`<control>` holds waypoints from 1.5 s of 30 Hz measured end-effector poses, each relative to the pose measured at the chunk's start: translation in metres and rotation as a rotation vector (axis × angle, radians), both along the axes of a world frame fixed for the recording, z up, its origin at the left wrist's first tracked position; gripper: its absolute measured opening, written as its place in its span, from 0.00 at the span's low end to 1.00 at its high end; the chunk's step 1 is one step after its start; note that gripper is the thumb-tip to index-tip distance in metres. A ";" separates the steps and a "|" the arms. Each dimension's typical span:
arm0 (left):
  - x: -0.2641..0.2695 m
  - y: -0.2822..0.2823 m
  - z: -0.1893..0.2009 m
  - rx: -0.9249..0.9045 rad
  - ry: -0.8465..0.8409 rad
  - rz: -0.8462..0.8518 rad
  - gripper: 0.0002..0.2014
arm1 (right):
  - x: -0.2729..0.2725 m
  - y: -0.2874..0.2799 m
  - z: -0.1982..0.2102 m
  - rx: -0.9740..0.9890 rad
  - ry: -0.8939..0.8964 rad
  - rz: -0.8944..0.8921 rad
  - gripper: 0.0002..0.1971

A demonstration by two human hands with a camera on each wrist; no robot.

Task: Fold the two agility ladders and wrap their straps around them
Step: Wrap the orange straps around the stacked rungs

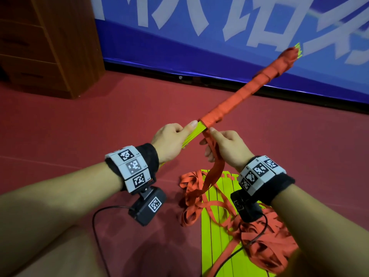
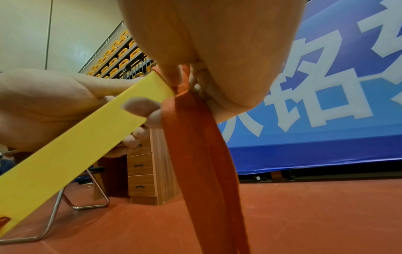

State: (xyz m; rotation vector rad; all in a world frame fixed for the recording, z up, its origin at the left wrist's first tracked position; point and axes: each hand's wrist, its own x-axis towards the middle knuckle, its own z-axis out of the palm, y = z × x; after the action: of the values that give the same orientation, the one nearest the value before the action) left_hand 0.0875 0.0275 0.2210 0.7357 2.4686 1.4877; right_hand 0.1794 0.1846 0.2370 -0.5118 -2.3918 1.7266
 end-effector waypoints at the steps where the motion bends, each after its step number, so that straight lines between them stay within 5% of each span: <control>1: 0.001 0.000 0.001 -0.028 0.028 0.027 0.34 | -0.001 -0.002 0.000 -0.004 0.004 0.002 0.24; 5: 0.004 -0.001 0.000 -0.099 0.111 0.110 0.25 | 0.000 -0.011 0.005 -0.033 0.008 0.008 0.20; 14: 0.009 0.003 -0.002 -0.085 0.095 0.098 0.25 | -0.001 -0.011 0.004 0.124 0.111 -0.054 0.29; 20: -0.008 -0.005 0.000 0.012 -0.172 -0.141 0.36 | 0.003 0.003 -0.003 0.158 0.082 0.005 0.30; 23: -0.003 -0.007 0.003 0.082 -0.421 -0.279 0.23 | 0.003 0.005 -0.002 0.134 0.102 0.039 0.30; 26: 0.004 -0.008 0.004 0.152 -0.516 -0.307 0.21 | 0.001 0.004 -0.001 0.113 0.109 0.041 0.30; 34: 0.000 -0.008 0.000 0.191 -0.319 -0.184 0.21 | -0.001 0.001 0.005 -0.147 0.026 0.029 0.29; 45: -0.004 -0.010 0.000 0.050 0.082 0.035 0.21 | 0.001 0.005 0.004 -0.038 -0.083 -0.007 0.34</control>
State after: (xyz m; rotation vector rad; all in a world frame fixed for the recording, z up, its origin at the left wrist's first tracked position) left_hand 0.0835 0.0172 0.2206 0.7810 2.5251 1.5676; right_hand 0.1805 0.1891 0.2412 -0.6082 -2.4126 1.7854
